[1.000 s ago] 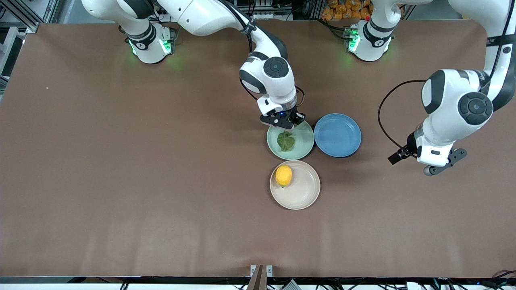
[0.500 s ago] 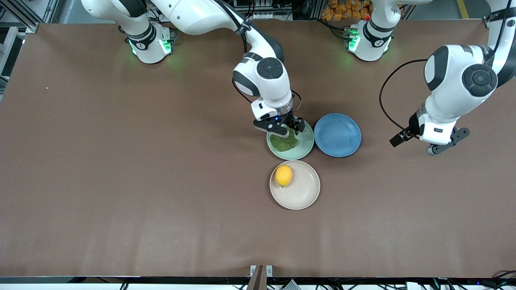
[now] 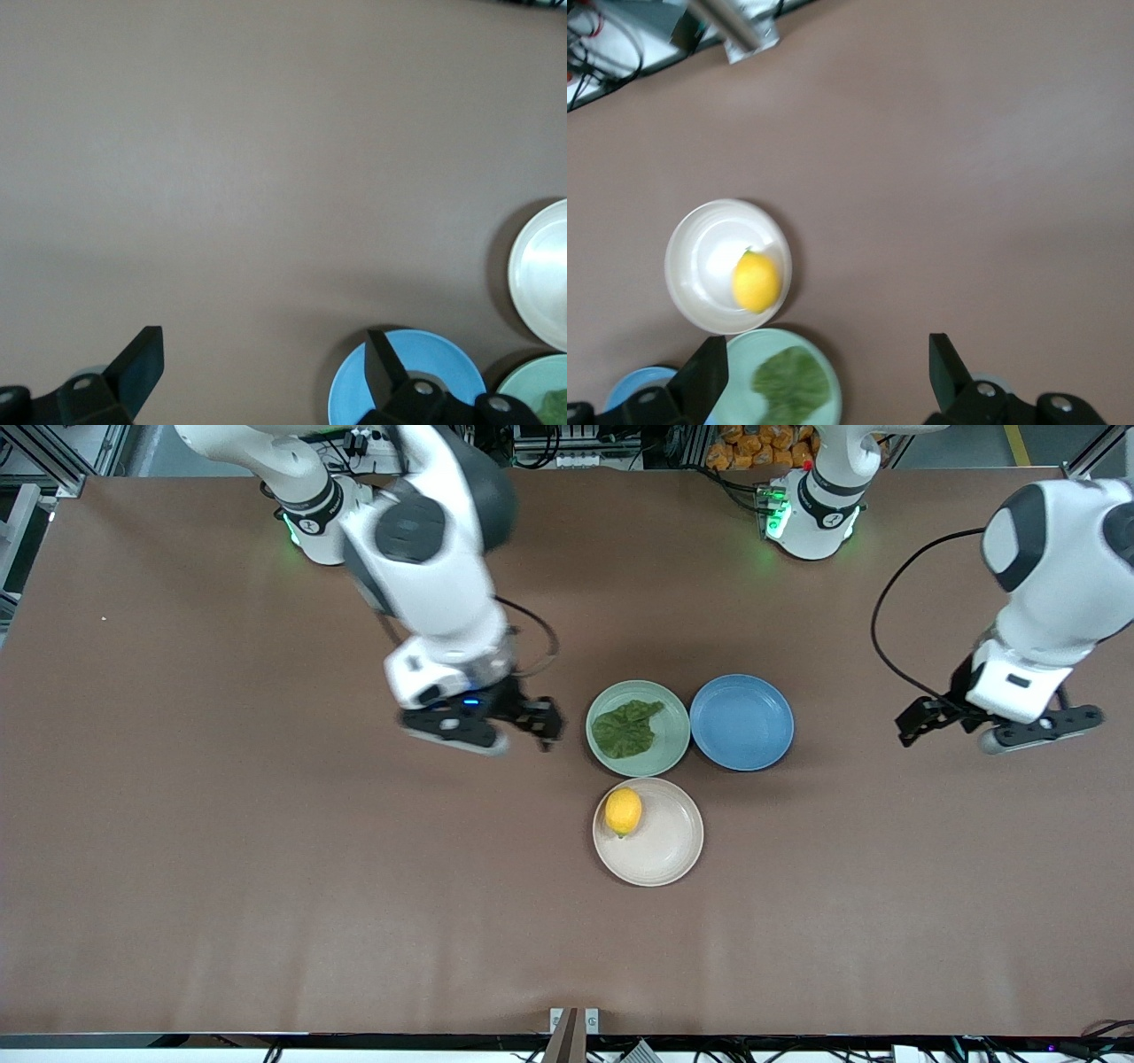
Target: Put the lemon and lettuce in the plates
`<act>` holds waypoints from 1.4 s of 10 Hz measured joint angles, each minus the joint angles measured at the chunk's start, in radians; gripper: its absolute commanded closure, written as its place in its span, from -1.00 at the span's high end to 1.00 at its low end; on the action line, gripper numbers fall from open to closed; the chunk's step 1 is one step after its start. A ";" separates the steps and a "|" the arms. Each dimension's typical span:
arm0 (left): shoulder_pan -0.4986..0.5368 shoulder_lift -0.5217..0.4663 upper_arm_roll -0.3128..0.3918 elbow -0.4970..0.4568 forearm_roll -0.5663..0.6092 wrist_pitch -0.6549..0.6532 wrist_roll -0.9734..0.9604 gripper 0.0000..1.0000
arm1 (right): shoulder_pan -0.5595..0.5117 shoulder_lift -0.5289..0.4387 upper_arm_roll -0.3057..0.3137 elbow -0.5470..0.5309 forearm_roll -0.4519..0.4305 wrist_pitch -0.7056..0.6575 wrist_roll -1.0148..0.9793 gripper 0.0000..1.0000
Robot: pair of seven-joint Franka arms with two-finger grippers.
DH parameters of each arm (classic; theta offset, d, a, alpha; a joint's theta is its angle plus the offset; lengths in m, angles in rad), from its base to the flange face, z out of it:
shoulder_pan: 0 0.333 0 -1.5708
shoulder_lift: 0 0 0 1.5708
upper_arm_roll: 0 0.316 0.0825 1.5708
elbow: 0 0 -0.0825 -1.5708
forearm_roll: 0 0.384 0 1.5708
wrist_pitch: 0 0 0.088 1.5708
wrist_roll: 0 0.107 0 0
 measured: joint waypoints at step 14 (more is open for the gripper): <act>-0.037 0.029 -0.019 0.473 -0.067 -0.582 0.089 1.00 | -0.519 -0.270 -0.114 -0.109 -0.006 -0.180 -0.823 1.00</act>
